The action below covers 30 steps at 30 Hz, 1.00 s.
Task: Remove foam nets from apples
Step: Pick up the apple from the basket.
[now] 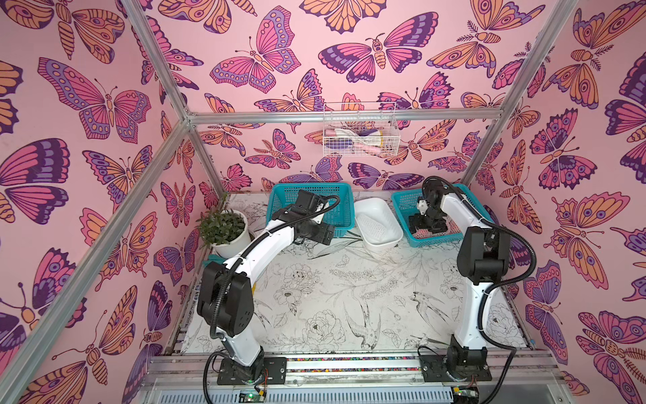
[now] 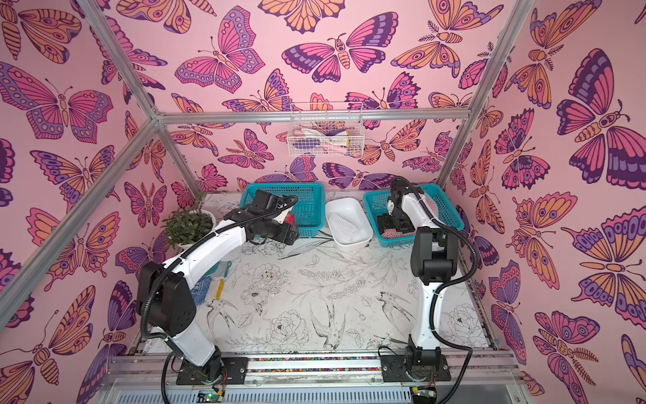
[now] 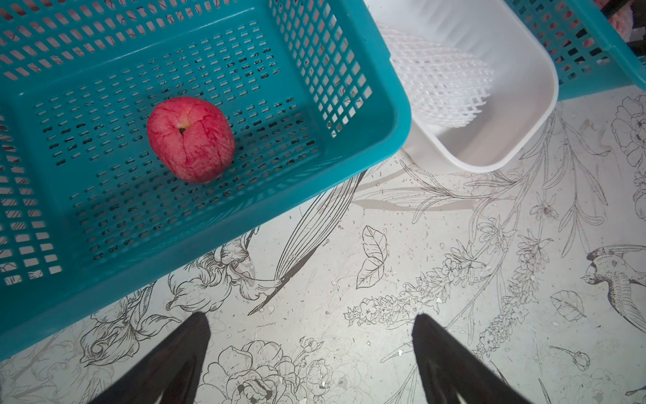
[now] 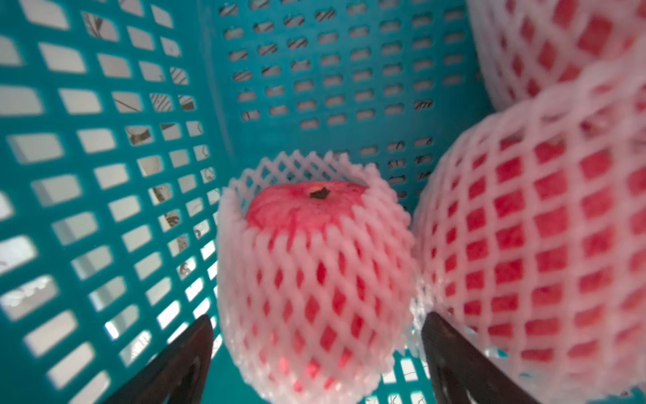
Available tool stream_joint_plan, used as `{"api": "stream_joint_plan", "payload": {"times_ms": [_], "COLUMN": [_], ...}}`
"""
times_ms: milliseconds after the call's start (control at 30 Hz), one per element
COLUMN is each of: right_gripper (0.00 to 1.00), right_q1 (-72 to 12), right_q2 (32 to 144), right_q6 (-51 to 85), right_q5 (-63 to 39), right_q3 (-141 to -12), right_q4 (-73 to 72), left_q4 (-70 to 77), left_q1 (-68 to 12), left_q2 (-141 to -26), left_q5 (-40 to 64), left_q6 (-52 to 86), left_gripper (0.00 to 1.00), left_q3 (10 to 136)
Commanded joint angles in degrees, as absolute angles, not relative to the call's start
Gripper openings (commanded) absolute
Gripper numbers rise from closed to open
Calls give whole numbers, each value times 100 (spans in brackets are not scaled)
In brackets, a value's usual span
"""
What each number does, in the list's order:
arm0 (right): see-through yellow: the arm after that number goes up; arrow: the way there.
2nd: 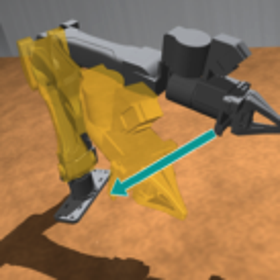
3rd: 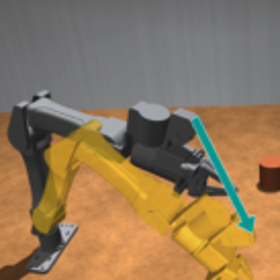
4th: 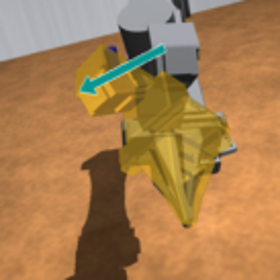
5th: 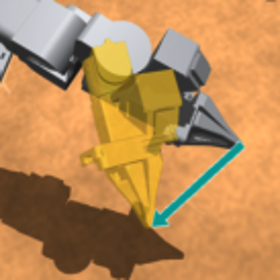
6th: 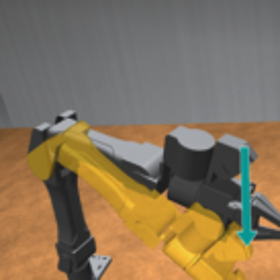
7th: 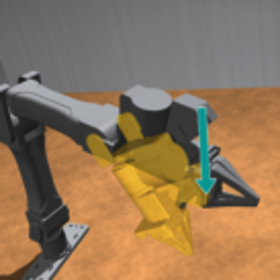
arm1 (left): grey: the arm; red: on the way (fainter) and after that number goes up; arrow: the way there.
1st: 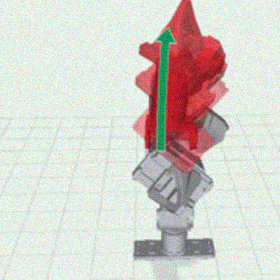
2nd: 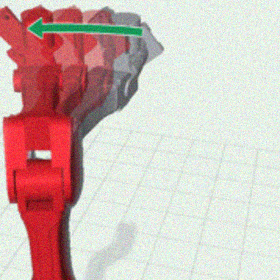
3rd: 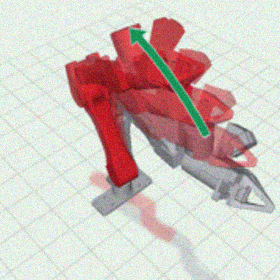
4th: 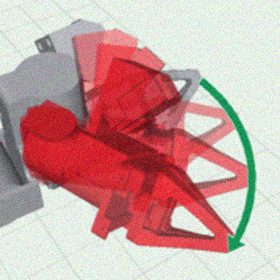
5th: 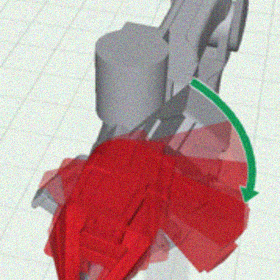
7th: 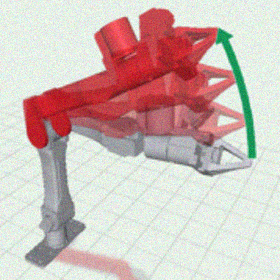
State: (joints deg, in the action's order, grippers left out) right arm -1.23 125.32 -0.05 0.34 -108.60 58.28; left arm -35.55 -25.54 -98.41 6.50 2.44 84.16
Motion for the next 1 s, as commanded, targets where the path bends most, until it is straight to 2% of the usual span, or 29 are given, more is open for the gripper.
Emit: {"api": "stream_joint_plan", "payload": {"times_ms": [0, 133, 267, 567, 967], "right_gripper": [96, 94, 88, 67, 60], "right_q1": [-168, -175, -223, -299, -325], "right_q2": [12728, 12886, 12884, 12778, 12082], "right_q6": [-54, -92, -191, -307, -269], "right_q5": [170, 135, 79, 77, 229], "right_q3": [-11011, -11115, -11141, -11165, -11031], "right_q4": [5899, 5923, 5876, 5868, 5742], "left_q4": [-3486, -3489, -3489, -3489, -3484], "left_q1": [-2584, -2584, -2583, -2593, -2637], "left_q2": [-9927, -9936, -9932, -9940, -9863], "left_q5": [698, 692, 668, 670, 738], "left_q6": [193, 155, 121, 88, 79], "left_gripper": [93, 92, 92, 92, 92], "left_q3": [8350, 8367, 8367, 8376, 8306]}}
